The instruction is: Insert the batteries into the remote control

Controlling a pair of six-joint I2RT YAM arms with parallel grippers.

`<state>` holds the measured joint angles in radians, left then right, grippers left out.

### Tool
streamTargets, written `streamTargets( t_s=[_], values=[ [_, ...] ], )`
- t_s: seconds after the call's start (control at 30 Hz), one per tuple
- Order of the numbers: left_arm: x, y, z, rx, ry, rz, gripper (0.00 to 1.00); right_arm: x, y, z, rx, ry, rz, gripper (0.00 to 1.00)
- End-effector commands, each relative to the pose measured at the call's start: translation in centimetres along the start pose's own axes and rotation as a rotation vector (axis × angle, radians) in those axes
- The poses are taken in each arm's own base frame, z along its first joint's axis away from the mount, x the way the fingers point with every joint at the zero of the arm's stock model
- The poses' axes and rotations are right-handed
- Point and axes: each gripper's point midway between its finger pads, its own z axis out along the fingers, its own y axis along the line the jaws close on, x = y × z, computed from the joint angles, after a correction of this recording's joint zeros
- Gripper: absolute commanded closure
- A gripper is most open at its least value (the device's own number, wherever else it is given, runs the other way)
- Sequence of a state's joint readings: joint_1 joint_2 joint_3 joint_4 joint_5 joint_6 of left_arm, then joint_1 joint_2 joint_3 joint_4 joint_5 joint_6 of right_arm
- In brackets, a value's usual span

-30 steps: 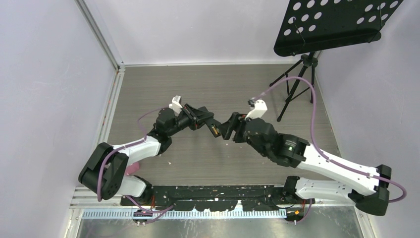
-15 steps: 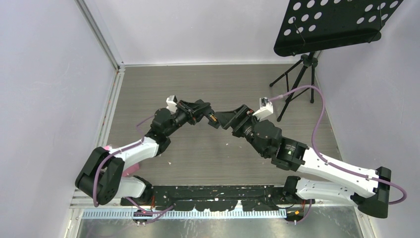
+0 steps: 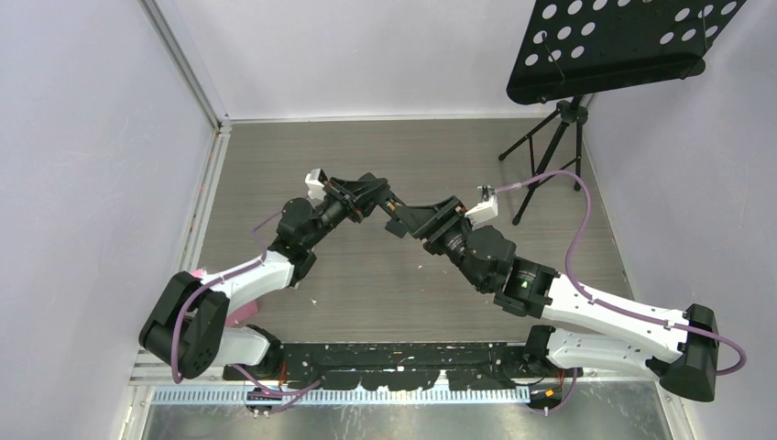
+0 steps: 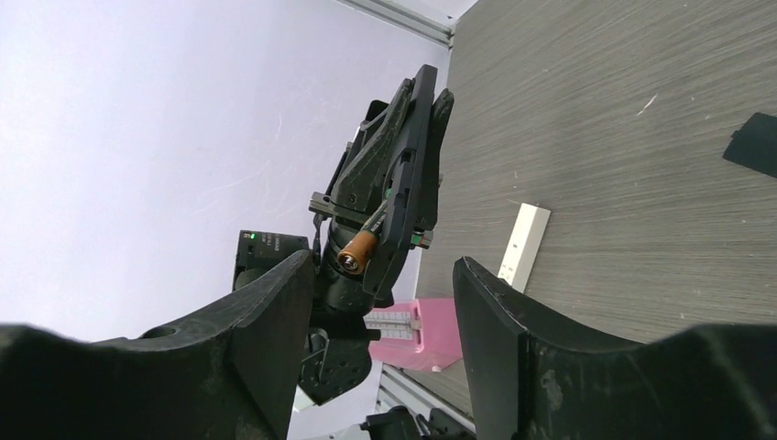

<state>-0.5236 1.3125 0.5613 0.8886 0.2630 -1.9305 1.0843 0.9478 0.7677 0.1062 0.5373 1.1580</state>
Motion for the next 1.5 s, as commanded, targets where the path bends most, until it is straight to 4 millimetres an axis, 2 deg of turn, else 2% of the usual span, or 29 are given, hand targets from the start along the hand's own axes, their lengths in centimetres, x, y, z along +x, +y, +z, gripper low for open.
streamTargets(
  t_s=[0.0,0.37,0.57,0.8,1.03,1.47],
  values=[
    [1.5,-3.6,0.0,0.110,0.049,0.023,1.00,-1.6,2.3,0.2,-0.089,-0.067,0.094,0.38],
    [1.9,-3.5,-0.1,0.106,0.067,0.024,1.00,-1.8,2.1,0.5,-0.098,-0.084,0.115,0.39],
    [2.1,-3.7,-0.2,0.113,0.075,0.022,1.00,-1.9,2.1,0.8,-0.102,-0.089,0.119,0.47],
    [2.3,-3.5,-0.2,0.108,0.084,0.021,1.00,-1.6,2.1,1.1,-0.110,-0.081,0.119,0.49],
    [2.4,-3.2,-0.2,0.099,0.091,0.020,1.00,-1.5,2.2,1.6,-0.102,-0.064,0.119,0.57],
    [2.6,-2.7,-0.2,0.086,0.106,0.021,1.00,-1.3,1.5,2.1,-0.063,-0.047,0.129,0.61]
  ],
)
